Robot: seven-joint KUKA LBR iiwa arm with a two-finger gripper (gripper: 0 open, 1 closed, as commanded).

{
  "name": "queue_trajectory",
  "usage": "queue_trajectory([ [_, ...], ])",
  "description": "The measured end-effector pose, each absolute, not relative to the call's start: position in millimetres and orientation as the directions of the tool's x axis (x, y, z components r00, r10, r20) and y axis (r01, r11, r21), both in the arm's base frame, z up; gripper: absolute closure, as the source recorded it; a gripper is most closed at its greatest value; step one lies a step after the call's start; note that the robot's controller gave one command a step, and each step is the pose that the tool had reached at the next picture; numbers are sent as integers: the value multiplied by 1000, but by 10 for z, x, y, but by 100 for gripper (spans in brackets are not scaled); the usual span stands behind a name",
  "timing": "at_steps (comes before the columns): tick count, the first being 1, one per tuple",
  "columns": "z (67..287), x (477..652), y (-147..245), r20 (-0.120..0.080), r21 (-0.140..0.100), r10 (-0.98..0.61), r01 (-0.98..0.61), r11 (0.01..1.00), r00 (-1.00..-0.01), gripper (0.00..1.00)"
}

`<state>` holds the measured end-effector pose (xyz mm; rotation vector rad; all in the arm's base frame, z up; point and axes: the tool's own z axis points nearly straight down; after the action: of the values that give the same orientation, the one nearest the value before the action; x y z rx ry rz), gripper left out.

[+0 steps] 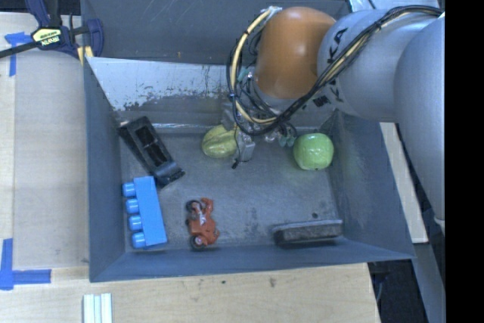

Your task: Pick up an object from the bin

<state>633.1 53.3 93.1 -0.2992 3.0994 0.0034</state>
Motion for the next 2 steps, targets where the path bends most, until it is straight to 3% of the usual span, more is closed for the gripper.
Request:
queue_trajectory([
  [2,953,6320,542,-41,-9,-294,-294,956,-955,100],
])
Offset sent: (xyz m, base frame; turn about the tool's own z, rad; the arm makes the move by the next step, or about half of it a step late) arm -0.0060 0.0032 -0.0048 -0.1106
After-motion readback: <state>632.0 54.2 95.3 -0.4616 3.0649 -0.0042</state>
